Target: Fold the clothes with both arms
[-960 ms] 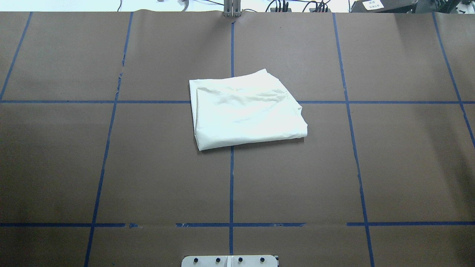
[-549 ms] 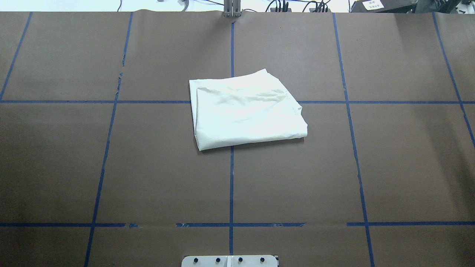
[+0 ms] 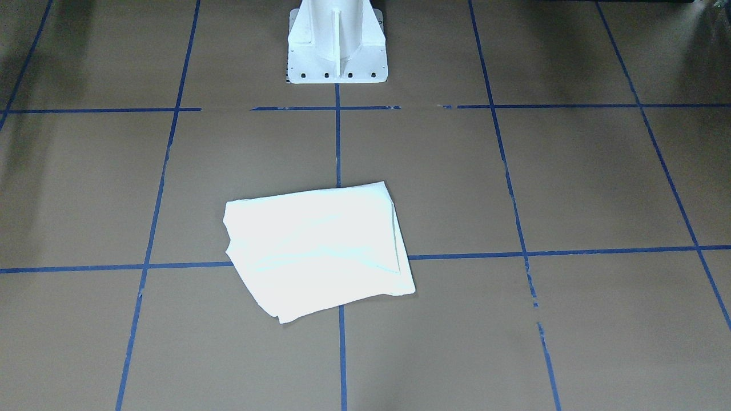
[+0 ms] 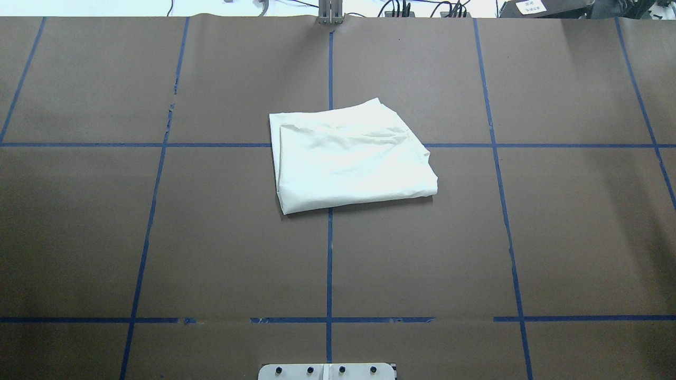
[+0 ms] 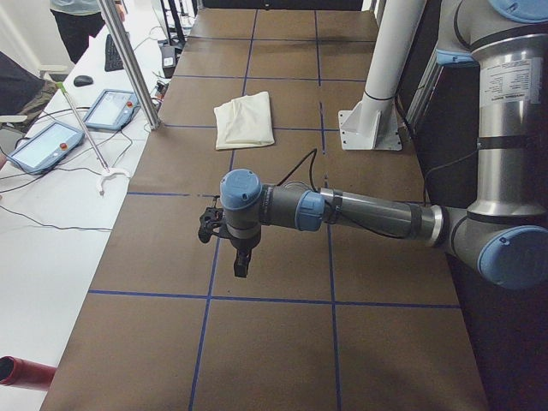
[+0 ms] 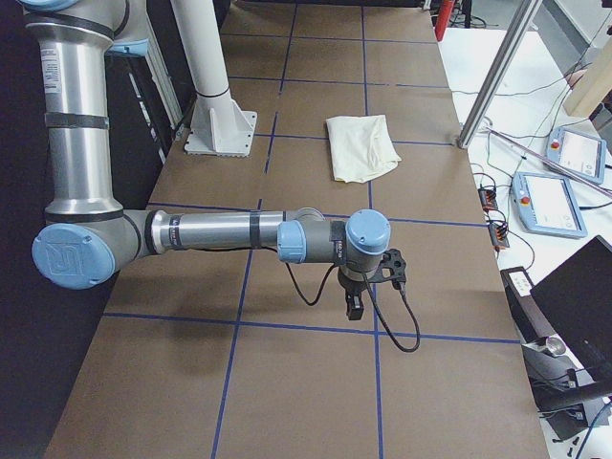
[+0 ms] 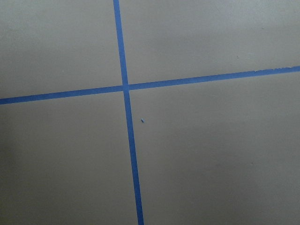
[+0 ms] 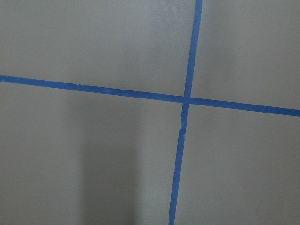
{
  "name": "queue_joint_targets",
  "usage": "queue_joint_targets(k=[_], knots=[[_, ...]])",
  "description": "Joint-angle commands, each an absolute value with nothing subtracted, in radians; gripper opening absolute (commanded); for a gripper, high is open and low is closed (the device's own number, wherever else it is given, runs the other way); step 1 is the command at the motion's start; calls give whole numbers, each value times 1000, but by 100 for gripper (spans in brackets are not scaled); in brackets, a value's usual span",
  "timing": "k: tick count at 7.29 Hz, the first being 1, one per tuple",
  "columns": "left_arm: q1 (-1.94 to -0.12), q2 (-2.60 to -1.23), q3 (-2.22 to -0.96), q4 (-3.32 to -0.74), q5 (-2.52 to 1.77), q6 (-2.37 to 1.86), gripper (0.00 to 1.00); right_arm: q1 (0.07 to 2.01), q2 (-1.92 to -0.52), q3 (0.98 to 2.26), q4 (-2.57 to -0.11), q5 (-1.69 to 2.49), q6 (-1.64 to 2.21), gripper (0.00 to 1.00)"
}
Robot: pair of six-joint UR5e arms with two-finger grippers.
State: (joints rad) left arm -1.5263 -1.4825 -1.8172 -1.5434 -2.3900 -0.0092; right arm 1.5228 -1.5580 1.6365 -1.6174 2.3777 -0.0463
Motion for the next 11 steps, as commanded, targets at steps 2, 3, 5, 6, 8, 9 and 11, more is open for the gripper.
queue_joint_targets(k=[2,3,5,6,8,9,11], knots=[[-1526,-1482,-1815,-1545,-2390,-9,100,1523,-1559,1635,-1621,2378,-46,100],[-1526,-1482,-1812,-1546,-2390,-9,100,1523,-1562,1637,-1621,2381,-46,100],[-1526,-1482,-1795,-1548,-2387,-9,100,1523,-1563,1637,-1618,2381,-45,100],[-1525,-1500,-1770,-1546,-2385,-12,100,1523,-1574,1637,-1615,2382,-44,100],[-1523,-1531,-1734,-1542,-2378,-14,100,1523,-1582,1637,-1614,2379,-44,100],[-1528,-1534,-1732,-1543,-2375,-12,100,1523,-1583,1637,-1614,2378,-46,100],[-1528,-1537,-1733,-1542,-2349,-12,100,1525,-1585,1638,-1614,2373,-52,100]])
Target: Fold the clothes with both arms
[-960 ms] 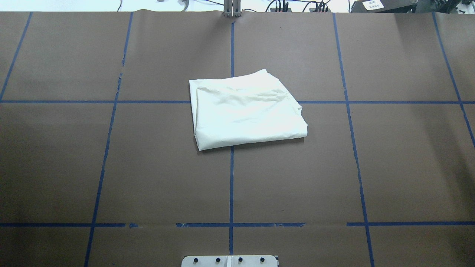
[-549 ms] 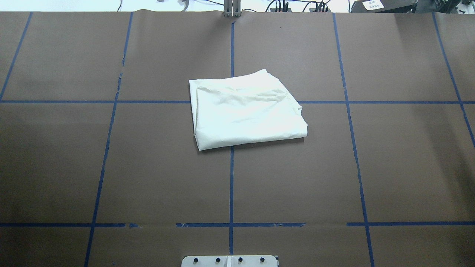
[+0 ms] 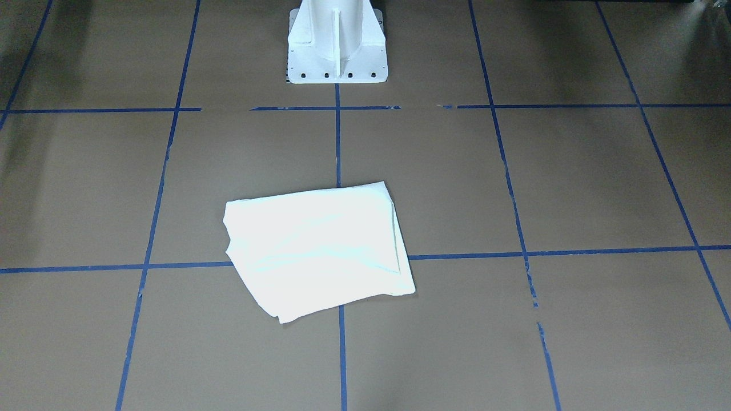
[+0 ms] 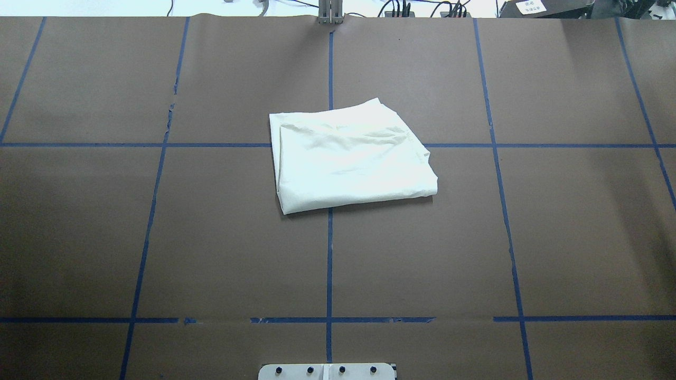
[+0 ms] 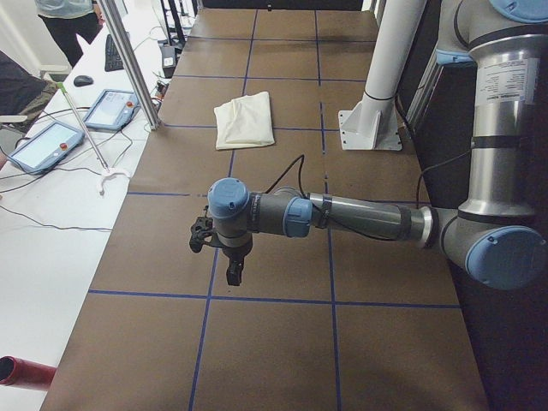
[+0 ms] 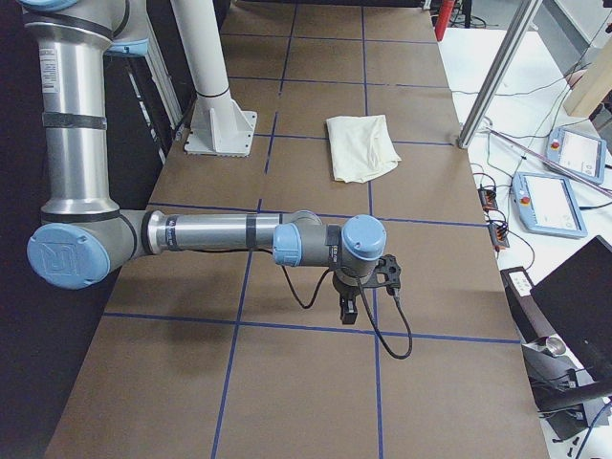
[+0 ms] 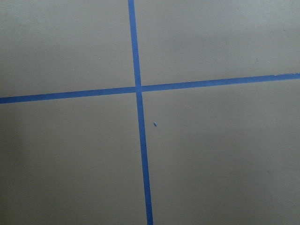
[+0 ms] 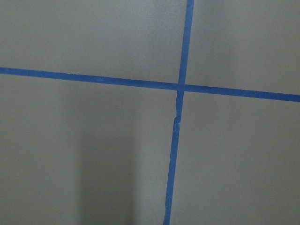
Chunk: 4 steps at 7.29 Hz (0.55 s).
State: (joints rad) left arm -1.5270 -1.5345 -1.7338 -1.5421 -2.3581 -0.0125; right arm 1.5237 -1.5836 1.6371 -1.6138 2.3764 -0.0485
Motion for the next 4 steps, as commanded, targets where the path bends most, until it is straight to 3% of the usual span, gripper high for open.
queue_joint_targets(k=[1,4], knots=[[-1528,-1536,-1733,-1542,-2347,-12,100,1529,-1585,1640,-1614,2362,-57,100],[-1532,-1534,-1740,-1539,-2350,-12,100,1529,-1595,1658,-1614,2341,-54,100]])
